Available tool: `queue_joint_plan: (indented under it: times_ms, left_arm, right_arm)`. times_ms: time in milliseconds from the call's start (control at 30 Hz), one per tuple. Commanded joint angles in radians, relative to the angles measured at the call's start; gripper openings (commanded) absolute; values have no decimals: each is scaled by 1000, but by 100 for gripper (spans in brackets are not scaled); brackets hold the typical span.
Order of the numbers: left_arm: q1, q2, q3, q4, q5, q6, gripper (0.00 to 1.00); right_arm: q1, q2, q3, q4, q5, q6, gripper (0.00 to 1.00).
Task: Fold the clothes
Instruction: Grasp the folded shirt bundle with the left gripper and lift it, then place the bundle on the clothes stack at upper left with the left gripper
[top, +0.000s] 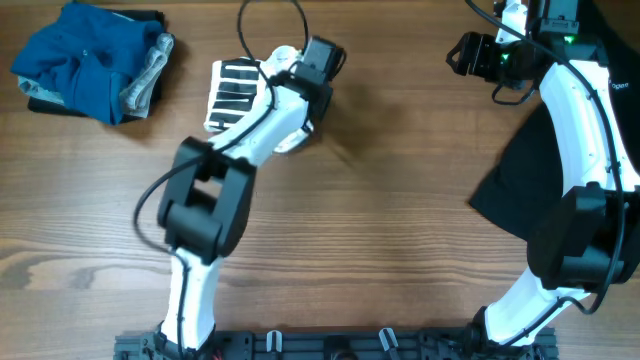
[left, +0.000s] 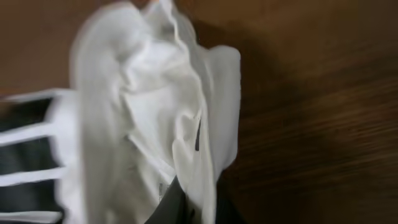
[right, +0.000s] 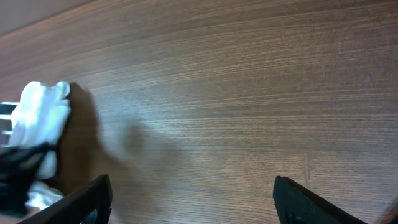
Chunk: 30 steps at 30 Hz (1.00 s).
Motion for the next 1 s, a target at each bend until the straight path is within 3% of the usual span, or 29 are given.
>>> queue_joint_plan:
  times_ms: [0, 67, 233, 333, 367, 500, 533, 667, 833, 967]
  left_arm:
    - [24, -233, 66, 14, -45, 88, 4]
    - [57, -329, 66, 12, -47, 89, 4]
    - [176, -454, 66, 73, -80, 296, 4]
    - [263, -467, 66, 157, -100, 534, 4]
    - [307, -467, 66, 187, -100, 680, 4]
    - [458, -465, 66, 311, -90, 957, 4]
    - [542, -463, 66, 380, -29, 1037, 4]
    - [729, -446, 66, 475, 193, 1116, 4]
    - [874, -392, 66, 571, 315, 1142, 4]
    - [921, -291, 66, 583, 347, 1298, 4]
  right_arm:
    - [-2, -11, 7, 8, 1, -11, 83]
    - [-2, -11, 7, 10, 1, -10, 83]
    - [-2, -11, 7, 52, -3, 27, 84]
    - [2, -11, 7, 72, -3, 39, 83]
    - [3, -11, 7, 72, -2, 39, 84]
    - [7, -11, 7, 74, -2, 60, 83]
    - [11, -11, 7, 77, -2, 61, 84]
    - [29, -11, 7, 80, -2, 60, 83]
    - [32, -11, 7, 84, -2, 61, 84]
    - [33, -11, 7, 93, -2, 60, 83]
